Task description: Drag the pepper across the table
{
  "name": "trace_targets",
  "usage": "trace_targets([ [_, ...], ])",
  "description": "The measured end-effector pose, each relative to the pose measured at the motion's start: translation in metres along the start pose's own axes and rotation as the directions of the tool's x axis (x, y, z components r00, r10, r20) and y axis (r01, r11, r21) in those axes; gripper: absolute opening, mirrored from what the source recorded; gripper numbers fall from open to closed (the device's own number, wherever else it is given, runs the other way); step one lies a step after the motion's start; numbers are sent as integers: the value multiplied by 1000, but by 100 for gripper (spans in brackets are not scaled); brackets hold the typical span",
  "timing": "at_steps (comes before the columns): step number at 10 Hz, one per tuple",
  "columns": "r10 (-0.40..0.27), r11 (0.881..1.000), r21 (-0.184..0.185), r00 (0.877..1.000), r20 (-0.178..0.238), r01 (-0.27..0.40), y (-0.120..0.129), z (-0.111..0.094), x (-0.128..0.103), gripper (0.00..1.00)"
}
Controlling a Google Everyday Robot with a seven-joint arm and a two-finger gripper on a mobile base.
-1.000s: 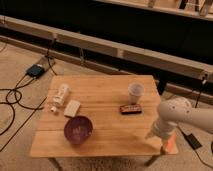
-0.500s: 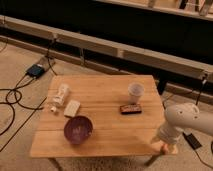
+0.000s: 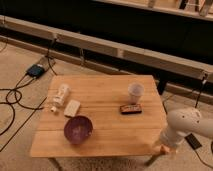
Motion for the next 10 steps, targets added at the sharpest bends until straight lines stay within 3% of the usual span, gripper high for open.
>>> trace_targets([
  [4, 18, 1000, -9, 1000, -5, -18, -5, 10, 4, 63],
  [6, 26, 1000, -14, 1000, -1, -26, -6, 12, 3, 46],
  [7, 32, 999, -18, 999, 3, -32, -6, 12, 2, 31],
  [10, 44, 999, -26, 999, 4, -44, -8, 14, 3, 1],
])
